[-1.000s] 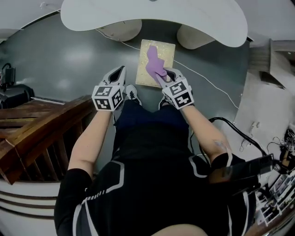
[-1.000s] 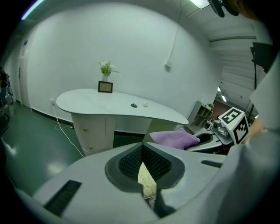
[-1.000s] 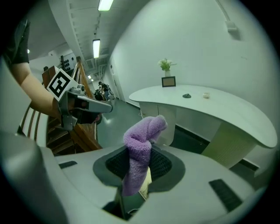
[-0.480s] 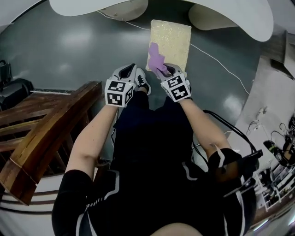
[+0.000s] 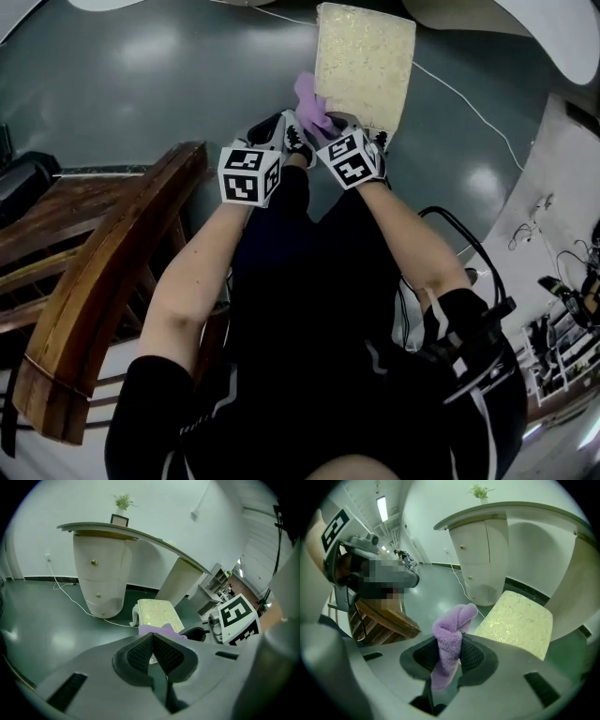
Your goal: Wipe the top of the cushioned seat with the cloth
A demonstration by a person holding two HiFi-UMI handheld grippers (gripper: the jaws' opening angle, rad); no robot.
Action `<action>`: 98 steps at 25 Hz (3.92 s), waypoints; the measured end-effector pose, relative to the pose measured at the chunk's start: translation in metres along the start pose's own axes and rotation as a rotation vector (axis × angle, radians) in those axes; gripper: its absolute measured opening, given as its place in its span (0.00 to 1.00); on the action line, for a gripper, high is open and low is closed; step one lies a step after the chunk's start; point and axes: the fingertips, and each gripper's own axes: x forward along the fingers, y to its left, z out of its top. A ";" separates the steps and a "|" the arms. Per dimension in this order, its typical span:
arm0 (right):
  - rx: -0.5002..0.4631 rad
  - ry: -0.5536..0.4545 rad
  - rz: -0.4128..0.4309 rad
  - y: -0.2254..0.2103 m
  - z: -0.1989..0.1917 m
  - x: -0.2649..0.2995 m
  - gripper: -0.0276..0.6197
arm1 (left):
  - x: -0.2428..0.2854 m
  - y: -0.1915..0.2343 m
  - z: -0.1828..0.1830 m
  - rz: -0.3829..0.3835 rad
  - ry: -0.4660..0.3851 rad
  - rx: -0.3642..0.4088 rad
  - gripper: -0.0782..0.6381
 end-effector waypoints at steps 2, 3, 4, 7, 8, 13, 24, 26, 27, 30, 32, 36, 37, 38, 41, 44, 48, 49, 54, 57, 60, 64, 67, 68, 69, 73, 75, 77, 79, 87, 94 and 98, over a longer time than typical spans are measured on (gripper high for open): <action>-0.004 0.024 0.001 0.002 -0.004 0.014 0.20 | 0.002 0.005 -0.007 -0.009 0.014 0.002 0.11; -0.002 0.034 0.004 0.003 -0.006 0.021 0.20 | 0.003 0.008 -0.011 -0.014 0.022 0.006 0.11; 0.003 0.042 0.006 0.003 -0.008 0.028 0.20 | 0.004 0.010 -0.015 -0.016 0.030 0.009 0.11; 0.016 0.070 0.001 0.000 -0.017 0.049 0.20 | 0.007 0.020 -0.027 -0.009 0.050 0.003 0.11; 0.020 0.082 0.001 -0.002 -0.021 0.056 0.20 | 0.008 0.024 -0.030 -0.002 0.054 -0.007 0.11; -0.021 0.140 -0.007 -0.010 -0.041 0.080 0.20 | 0.009 0.037 -0.039 0.026 0.050 -0.061 0.11; 0.001 0.168 0.002 -0.031 -0.056 0.079 0.21 | 0.030 0.035 -0.048 0.077 0.027 -0.167 0.11; 0.011 0.159 0.013 -0.036 -0.060 0.076 0.21 | 0.036 0.026 -0.048 0.075 0.030 -0.162 0.11; 0.012 0.159 0.017 -0.038 -0.063 0.075 0.21 | 0.040 0.020 -0.048 0.073 0.032 -0.159 0.11; 0.017 0.166 0.025 -0.045 -0.073 0.069 0.21 | 0.047 0.005 -0.047 0.068 0.034 -0.155 0.11; 0.030 0.170 0.024 -0.050 -0.080 0.063 0.21 | 0.051 -0.004 -0.046 0.064 0.036 -0.145 0.11; 0.048 0.180 0.020 -0.063 -0.094 0.054 0.21 | 0.063 -0.018 -0.047 0.061 0.051 -0.124 0.11; 0.053 0.184 0.021 -0.066 -0.098 0.052 0.21 | 0.066 -0.022 -0.048 0.060 0.058 -0.118 0.11; 0.062 0.188 0.021 -0.069 -0.102 0.049 0.21 | 0.069 -0.026 -0.049 0.058 0.064 -0.110 0.11; 0.107 0.194 0.011 -0.083 -0.115 0.039 0.21 | 0.077 -0.038 -0.047 0.049 0.075 -0.084 0.11; 0.137 0.197 0.007 -0.091 -0.125 0.031 0.21 | 0.082 -0.045 -0.046 0.056 0.085 -0.070 0.11; 0.152 0.194 -0.003 -0.100 -0.132 0.025 0.21 | 0.087 -0.053 -0.041 0.051 0.088 -0.059 0.11; 0.161 0.194 -0.007 -0.103 -0.136 0.023 0.21 | 0.088 -0.055 -0.041 0.050 0.089 -0.059 0.11; 0.234 0.217 -0.032 -0.121 -0.154 0.010 0.21 | 0.092 -0.056 -0.035 0.072 0.091 -0.103 0.11; 0.258 0.228 -0.057 -0.136 -0.164 0.001 0.22 | 0.098 -0.062 -0.028 0.060 0.095 -0.053 0.11; 0.325 0.246 -0.089 -0.151 -0.180 -0.009 0.22 | 0.102 -0.068 -0.022 0.038 0.098 -0.032 0.11; 0.416 0.273 -0.117 -0.174 -0.204 -0.023 0.22 | 0.107 -0.076 -0.023 0.008 0.093 -0.112 0.11; 0.450 0.296 -0.157 -0.186 -0.217 -0.035 0.20 | 0.104 -0.079 -0.026 0.005 0.091 -0.104 0.11; 0.451 0.302 -0.159 -0.188 -0.219 -0.038 0.20 | 0.104 -0.079 -0.026 0.006 0.093 -0.088 0.11; 0.446 0.303 -0.155 -0.189 -0.218 -0.041 0.19 | 0.104 -0.079 -0.026 0.005 0.096 -0.071 0.11; 0.394 0.264 -0.163 -0.192 -0.198 -0.054 0.20 | 0.104 -0.076 -0.020 -0.018 0.099 -0.043 0.11; 0.378 0.224 -0.142 -0.181 -0.179 -0.060 0.20 | 0.097 -0.072 -0.014 -0.026 0.090 -0.045 0.11; 0.357 0.204 -0.090 -0.157 -0.160 -0.065 0.20 | 0.082 -0.070 -0.009 -0.037 0.078 -0.042 0.11; 0.320 0.212 -0.062 -0.132 -0.141 -0.067 0.20 | 0.066 -0.067 -0.003 -0.053 0.060 -0.038 0.11; 0.196 0.142 0.072 -0.052 -0.048 -0.003 0.20 | 0.026 -0.024 -0.007 -0.066 0.031 -0.024 0.11; 0.254 0.152 0.081 -0.044 -0.044 0.068 0.20 | 0.006 -0.009 -0.050 0.015 0.061 -0.133 0.11; 0.331 0.114 0.090 -0.064 -0.055 0.073 0.21 | 0.018 -0.018 -0.068 0.024 0.080 -0.161 0.11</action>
